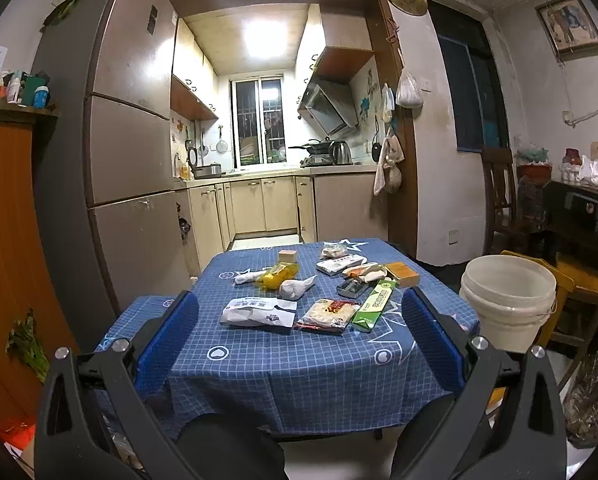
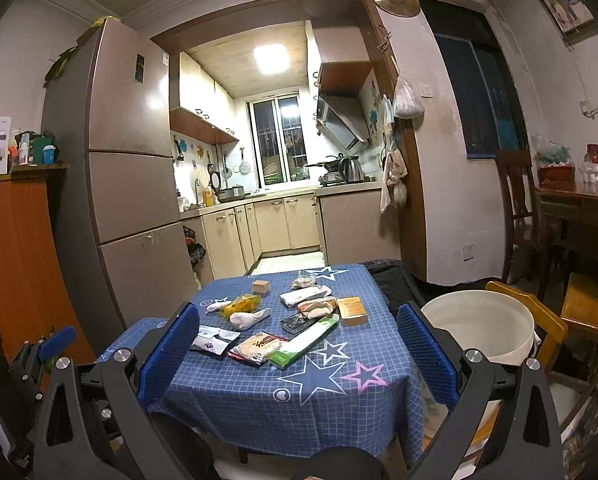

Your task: Collect trash

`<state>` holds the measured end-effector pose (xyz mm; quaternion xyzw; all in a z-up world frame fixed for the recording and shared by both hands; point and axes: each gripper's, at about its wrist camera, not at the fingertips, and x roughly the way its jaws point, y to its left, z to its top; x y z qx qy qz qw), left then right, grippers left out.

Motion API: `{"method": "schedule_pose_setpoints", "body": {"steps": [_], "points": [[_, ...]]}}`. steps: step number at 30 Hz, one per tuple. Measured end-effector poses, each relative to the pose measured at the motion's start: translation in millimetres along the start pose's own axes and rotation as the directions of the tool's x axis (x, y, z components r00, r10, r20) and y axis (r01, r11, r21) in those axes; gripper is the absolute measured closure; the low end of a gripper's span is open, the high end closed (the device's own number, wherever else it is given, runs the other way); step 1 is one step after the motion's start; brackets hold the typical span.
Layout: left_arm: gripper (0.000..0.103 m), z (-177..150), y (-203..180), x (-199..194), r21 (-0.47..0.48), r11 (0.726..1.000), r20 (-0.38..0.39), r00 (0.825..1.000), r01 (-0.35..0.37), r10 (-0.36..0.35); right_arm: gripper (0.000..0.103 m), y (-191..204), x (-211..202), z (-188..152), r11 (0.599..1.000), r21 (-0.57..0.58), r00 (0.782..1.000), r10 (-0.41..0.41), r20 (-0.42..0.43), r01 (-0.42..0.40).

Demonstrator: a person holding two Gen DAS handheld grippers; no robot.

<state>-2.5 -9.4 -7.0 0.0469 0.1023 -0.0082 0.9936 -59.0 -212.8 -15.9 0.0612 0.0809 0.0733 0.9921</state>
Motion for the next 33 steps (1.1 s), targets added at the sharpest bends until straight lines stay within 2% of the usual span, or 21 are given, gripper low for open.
{"method": "schedule_pose_setpoints", "body": {"steps": [6, 20, 33], "points": [[0.005, -4.1, -7.8, -2.9, 0.047, 0.999, 0.021, 1.000, -0.012, 0.011, 0.004, 1.1, -0.8, 0.8, 1.000, -0.010, 1.000, 0.000, -0.005, 0.000], [0.005, -4.2, 0.7, 2.6, 0.010, 1.000, -0.010, 1.000, -0.007, 0.007, 0.004, 5.1, -1.4, 2.3, 1.000, -0.022, 1.000, -0.002, -0.008, 0.002], [0.005, -6.1, -7.3, 2.3, 0.051, 0.998, -0.007, 1.000, -0.022, 0.022, 0.004, 6.7, -1.4, 1.4, 1.000, -0.021, 1.000, -0.001, -0.009, 0.001]]}}
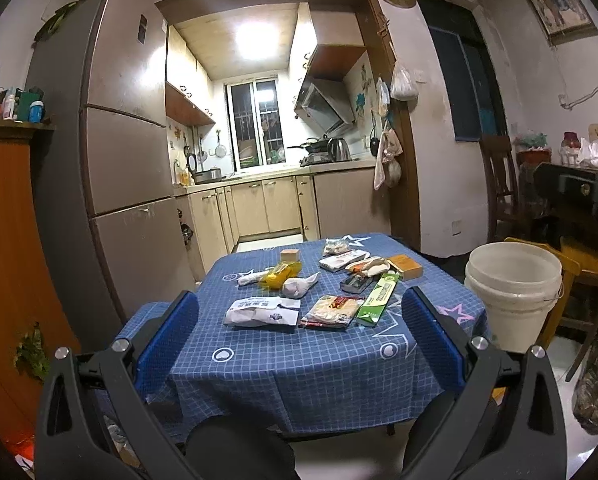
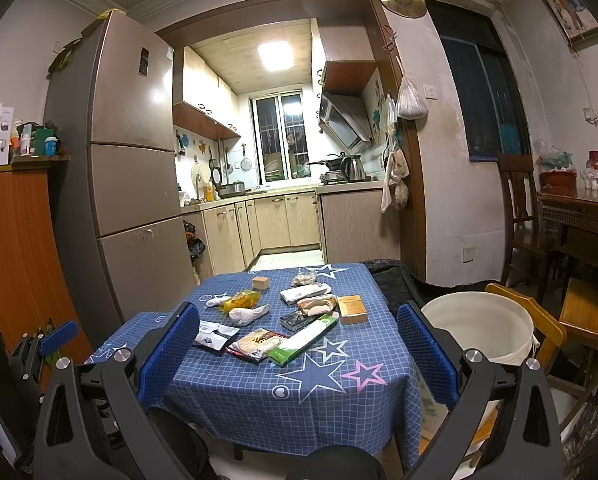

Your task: Collect trash

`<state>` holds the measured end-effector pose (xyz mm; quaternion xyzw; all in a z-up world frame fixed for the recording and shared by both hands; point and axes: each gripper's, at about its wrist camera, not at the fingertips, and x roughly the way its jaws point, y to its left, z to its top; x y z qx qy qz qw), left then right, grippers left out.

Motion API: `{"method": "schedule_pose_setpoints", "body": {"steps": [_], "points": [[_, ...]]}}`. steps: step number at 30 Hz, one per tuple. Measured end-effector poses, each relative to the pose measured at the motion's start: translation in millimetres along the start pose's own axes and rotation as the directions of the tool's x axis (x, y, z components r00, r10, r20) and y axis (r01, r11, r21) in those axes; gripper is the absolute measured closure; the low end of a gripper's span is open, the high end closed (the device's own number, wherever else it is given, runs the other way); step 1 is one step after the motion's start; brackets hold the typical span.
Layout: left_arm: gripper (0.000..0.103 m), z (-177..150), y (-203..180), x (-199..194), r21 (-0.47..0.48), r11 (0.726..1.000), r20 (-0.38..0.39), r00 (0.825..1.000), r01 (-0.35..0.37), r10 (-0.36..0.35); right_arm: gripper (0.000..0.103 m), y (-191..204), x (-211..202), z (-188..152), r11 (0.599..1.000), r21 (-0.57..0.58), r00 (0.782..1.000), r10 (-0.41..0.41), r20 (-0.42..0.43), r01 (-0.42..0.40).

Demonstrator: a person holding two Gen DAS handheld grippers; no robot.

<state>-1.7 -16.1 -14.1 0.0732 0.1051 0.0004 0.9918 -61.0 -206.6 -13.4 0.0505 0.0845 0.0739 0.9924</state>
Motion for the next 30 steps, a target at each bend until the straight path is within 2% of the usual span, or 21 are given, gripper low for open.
{"method": "schedule_pose_setpoints", "body": {"steps": [17, 23, 25, 30], "points": [[0.005, 2.7, 5.8, 2.4, -0.017, 1.000, -0.004, 1.000, 0.012, -0.012, 0.004, 0.2, 0.5, 0.1, 1.000, -0.002, 1.000, -0.002, -0.004, 0.002], [0.005, 10.1, 27.4, 12.1, -0.043, 0.998, 0.025, 0.999, -0.035, 0.036, 0.004, -2.8, 9.1, -4.7, 0.999, -0.029, 0.999, -0.046, -0.022, 0.046], [0.005, 8.8, 39.2, 26.3, -0.039, 0.998, 0.006, 0.999, -0.049, 0.049, 0.004, -7.0, 22.8, -12.1, 0.997, -0.033, 0.996, -0.071, -0.051, 0.070], [0.005, -12.9, 81.2, 83.6, -0.037, 0.997, -0.123, 0.991, -0.061, 0.056, 0.004, -21.6, 74.8, -38.1, 0.996, -0.012, 0.978, -0.091, -0.188, 0.091]]}}
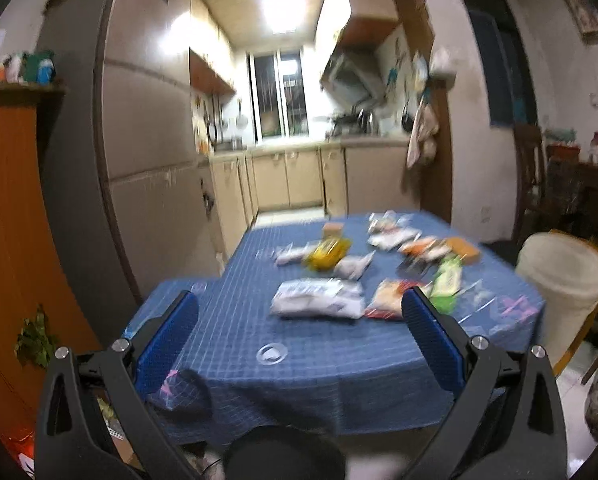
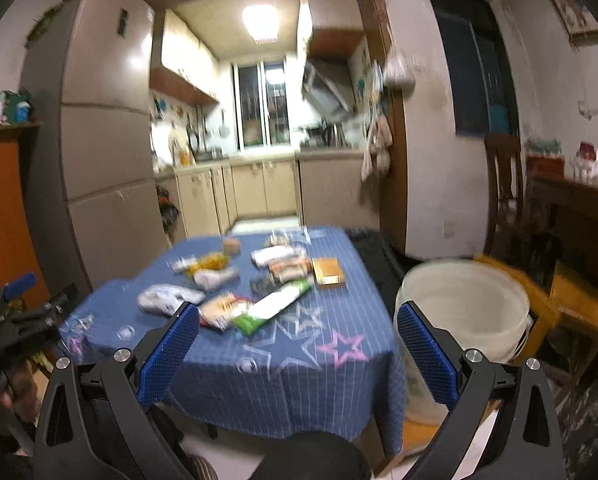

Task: Collect trash
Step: 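Grasp the white alcohol wipes pack with the left tool while the right tool grasps the green box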

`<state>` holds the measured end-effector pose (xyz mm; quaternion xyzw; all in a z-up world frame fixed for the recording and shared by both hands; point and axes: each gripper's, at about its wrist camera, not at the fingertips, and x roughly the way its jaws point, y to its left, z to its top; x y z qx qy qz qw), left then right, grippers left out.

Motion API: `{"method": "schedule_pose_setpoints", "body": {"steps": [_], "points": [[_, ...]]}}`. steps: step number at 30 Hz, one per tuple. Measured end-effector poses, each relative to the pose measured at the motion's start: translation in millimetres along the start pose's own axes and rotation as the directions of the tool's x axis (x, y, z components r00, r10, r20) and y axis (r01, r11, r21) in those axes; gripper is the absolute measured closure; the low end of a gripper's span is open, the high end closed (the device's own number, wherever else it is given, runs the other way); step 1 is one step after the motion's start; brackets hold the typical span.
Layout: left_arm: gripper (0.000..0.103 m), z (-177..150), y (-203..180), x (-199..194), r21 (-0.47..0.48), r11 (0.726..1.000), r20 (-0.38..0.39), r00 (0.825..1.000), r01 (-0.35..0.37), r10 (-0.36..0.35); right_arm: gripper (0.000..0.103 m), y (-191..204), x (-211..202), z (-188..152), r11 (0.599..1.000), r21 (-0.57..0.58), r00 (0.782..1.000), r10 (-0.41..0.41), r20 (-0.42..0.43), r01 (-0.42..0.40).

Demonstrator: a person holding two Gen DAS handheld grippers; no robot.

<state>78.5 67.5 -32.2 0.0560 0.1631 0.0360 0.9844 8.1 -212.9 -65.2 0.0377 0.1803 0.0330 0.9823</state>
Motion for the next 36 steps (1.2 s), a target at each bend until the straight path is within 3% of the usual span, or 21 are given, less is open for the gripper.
{"method": "schedule_pose_setpoints", "body": {"steps": [8, 13, 16, 17, 19, 20, 22, 24, 26, 29, 31, 34, 35, 36], "points": [[0.005, -36.5, 28.3, 77.1, 0.021, 0.993, -0.172, 0.979, 0.119, -0.114, 0.004, 4.9, 91.1, -12.2, 0.999, 0.044, 0.980, 0.041, -0.194, -0.033], [0.005, -34.7, 30.1, 126.9, 0.088, 0.958, -0.225, 0.943, 0.271, -0.246, 0.004, 8.5, 148.3, -4.6, 0.990, 0.123, 0.945, 0.108, -0.310, -0.073], [0.005, -28.6, 26.2, 156.2, 0.205, 0.892, -0.257, 0.901, 0.403, -0.348, 0.004, 14.0, 178.2, -0.7, 0.989, 0.124, 0.923, 0.125, -0.364, -0.085], [0.005, -26.4, 26.1, 167.3, 0.251, 0.849, -0.286, 0.873, 0.466, -0.394, 0.004, 17.7, 191.2, 0.0, 0.992, 0.101, 0.913, 0.105, -0.395, -0.071], [0.005, -22.3, 25.9, 186.4, 0.320, 0.781, -0.331, 0.836, 0.537, -0.438, 0.004, 20.0, 204.8, 0.3, 0.996, 0.076, 0.906, 0.082, -0.415, -0.055], [0.005, -19.6, 24.7, 197.0, 0.366, 0.725, -0.363, 0.807, 0.584, -0.466, 0.004, 20.4, 212.3, 0.3, 0.995, 0.079, 0.902, 0.088, -0.423, -0.060], [0.005, -12.6, 23.2, 214.6, 0.444, 0.665, -0.371, 0.799, 0.600, -0.473, 0.004, 19.8, 227.5, 2.1, 0.992, 0.106, 0.888, 0.111, -0.446, -0.070], [0.005, -5.0, 26.8, 229.4, 0.437, 0.604, -0.415, 0.745, 0.667, -0.522, 0.004, 22.1, 239.3, 3.6, 0.991, 0.117, 0.883, 0.117, -0.454, -0.071], [0.005, 2.5, 27.2, 243.9, 0.463, 0.553, -0.424, 0.721, 0.693, -0.548, 0.004, 26.9, 247.1, 6.0, 0.987, 0.133, 0.881, 0.137, -0.453, -0.085], [0.007, 5.7, 25.0, 260.4, 0.473, 0.456, -0.472, 0.653, 0.754, -0.592, 0.004, 38.2, 268.8, 8.2, 0.986, 0.153, 0.874, 0.124, -0.470, -0.058], [0.012, 3.6, 21.2, 270.3, 0.491, 0.416, -0.489, 0.637, 0.765, -0.596, 0.006, 41.9, 279.4, 7.5, 0.985, 0.175, 0.869, 0.099, -0.486, -0.014], [0.018, -0.5, 14.6, 282.2, 0.460, 0.327, -0.548, 0.554, 0.825, -0.627, 0.020, 44.6, 298.6, 3.8, 0.977, 0.208, 0.855, 0.077, -0.513, 0.037], [0.019, -2.9, 11.9, 284.9, 0.458, 0.298, -0.559, 0.532, 0.838, -0.636, 0.026, 46.4, 305.7, 1.9, 0.976, 0.211, 0.847, 0.067, -0.527, 0.055], [0.021, -4.0, 11.3, 287.3, 0.458, 0.283, -0.567, 0.522, 0.843, -0.637, 0.029, 47.3, 310.0, 0.3, 0.975, 0.214, 0.844, 0.064, -0.533, 0.061]]}}
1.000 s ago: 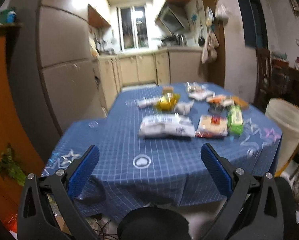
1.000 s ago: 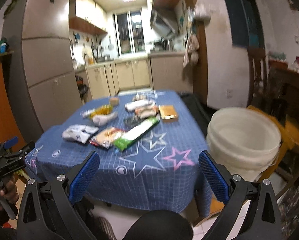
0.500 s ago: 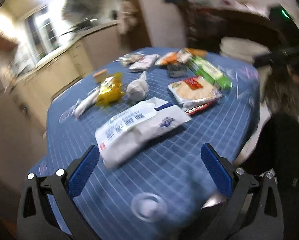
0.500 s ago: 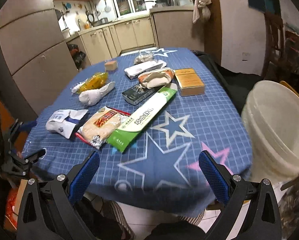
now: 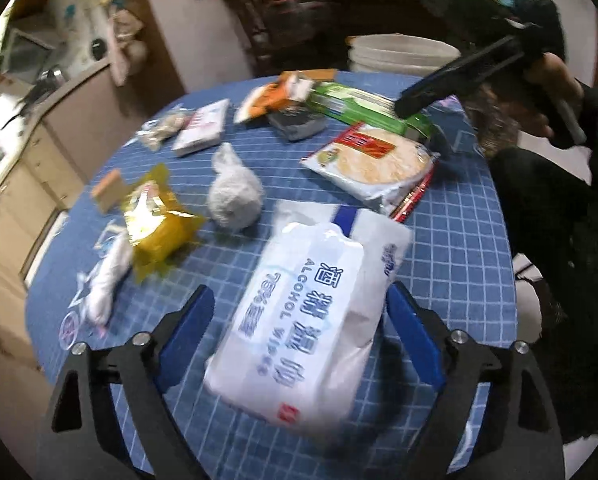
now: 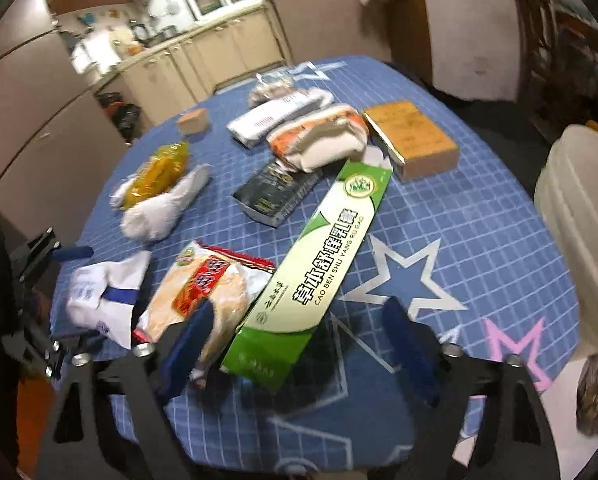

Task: Collect trash
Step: 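Grasp the white alcohol wipes pack with the left tool while the right tool grasps the green box, then carry the wipes pack and green box over the white bucket with both tools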

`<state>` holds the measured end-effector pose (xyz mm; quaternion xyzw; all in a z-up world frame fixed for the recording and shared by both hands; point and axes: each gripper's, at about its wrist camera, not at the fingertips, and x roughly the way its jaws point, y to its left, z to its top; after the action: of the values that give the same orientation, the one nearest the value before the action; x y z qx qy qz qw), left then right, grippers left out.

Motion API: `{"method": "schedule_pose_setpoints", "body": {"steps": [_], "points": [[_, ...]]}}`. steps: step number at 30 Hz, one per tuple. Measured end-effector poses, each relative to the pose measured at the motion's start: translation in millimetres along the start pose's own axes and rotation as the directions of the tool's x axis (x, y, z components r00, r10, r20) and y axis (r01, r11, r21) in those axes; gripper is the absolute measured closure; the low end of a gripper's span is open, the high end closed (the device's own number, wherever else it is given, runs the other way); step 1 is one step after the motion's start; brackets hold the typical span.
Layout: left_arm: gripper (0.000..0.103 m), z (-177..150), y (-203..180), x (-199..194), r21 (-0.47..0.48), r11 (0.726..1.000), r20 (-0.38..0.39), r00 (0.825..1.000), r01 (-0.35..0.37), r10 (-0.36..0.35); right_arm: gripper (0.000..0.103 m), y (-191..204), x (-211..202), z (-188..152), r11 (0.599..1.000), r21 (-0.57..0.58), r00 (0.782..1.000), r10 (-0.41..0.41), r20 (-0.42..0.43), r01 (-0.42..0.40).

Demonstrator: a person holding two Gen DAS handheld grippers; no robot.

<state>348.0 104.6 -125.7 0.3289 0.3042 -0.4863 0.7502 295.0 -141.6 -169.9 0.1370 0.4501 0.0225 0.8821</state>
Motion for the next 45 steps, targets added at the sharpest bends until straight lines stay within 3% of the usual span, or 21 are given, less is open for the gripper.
{"method": "schedule_pose_setpoints", "body": {"steps": [4, 6, 8, 12, 15, 17, 20, 27, 36, 40, 43, 45], "points": [[0.023, -6.3, 5.1, 11.9, 0.024, 0.999, -0.019, 0.999, 0.044, -0.044, 0.032, 4.7, 12.2, 4.3, 1.000, 0.011, 1.000, -0.003, 0.001, 0.003], [0.029, -6.5, 6.6, 12.6, 0.006, 0.998, -0.004, 0.998, 0.062, -0.062, 0.039, 6.9, 15.1, 6.5, 0.999, -0.005, 0.999, -0.035, 0.014, 0.035], [0.034, -8.1, 4.1, 11.4, -0.008, 0.998, 0.006, 0.998, 0.057, -0.056, 0.047, 5.7, 16.4, 7.7, 0.998, -0.014, 0.998, -0.053, 0.018, 0.053], [0.042, -11.3, -1.5, 7.1, -0.083, 0.996, 0.007, 1.000, 0.029, -0.029, 0.050, 6.5, 16.4, 4.8, 0.997, -0.048, 0.998, -0.060, 0.015, 0.061], [0.044, -11.2, -8.0, 7.0, -0.143, 0.989, -0.001, 1.000, 0.021, -0.021, 0.047, 8.8, 14.7, 2.0, 0.997, -0.073, 0.999, -0.038, -0.011, 0.038], [0.044, -12.4, -14.7, 5.2, -0.167, 0.986, 0.003, 1.000, 0.018, -0.018, 0.055, 6.5, 13.4, 0.4, 0.996, -0.080, 0.999, -0.048, 0.003, 0.048], [0.046, -11.9, -18.6, 5.4, -0.214, 0.977, 0.003, 1.000, 0.004, -0.004, 0.058, -1.2, 7.9, -4.9, 0.995, -0.093, 0.999, -0.039, 0.015, 0.040], [0.055, -12.4, -24.2, 2.3, -0.353, 0.934, -0.012, 0.999, -0.054, 0.053, 0.065, -11.8, -9.9, -20.3, 0.991, -0.129, 0.999, -0.013, 0.046, 0.019], [0.061, -13.9, -34.7, -3.4, -0.522, 0.841, -0.032, 0.989, -0.142, 0.147, 0.077, -8.3, -47.1, -44.4, 0.966, -0.253, 0.990, -0.014, 0.139, 0.049], [0.061, -11.3, -35.8, -2.6, -0.562, 0.809, -0.052, 0.983, -0.174, 0.176, 0.080, -5.0, -64.4, -57.0, 0.947, -0.306, 0.982, -0.039, 0.184, 0.095], [0.061, -5.5, -37.0, -1.4, -0.568, 0.803, -0.059, 0.981, -0.183, 0.182, 0.080, 2.1, -71.7, -67.7, 0.898, -0.384, 0.957, -0.115, 0.265, 0.214], [0.061, -1.5, -39.6, 2.7, -0.562, 0.805, -0.064, 0.980, -0.190, 0.186, 0.080, -0.4, -63.1, -70.9, 0.882, -0.404, 0.954, -0.140, 0.264, 0.242]]}}
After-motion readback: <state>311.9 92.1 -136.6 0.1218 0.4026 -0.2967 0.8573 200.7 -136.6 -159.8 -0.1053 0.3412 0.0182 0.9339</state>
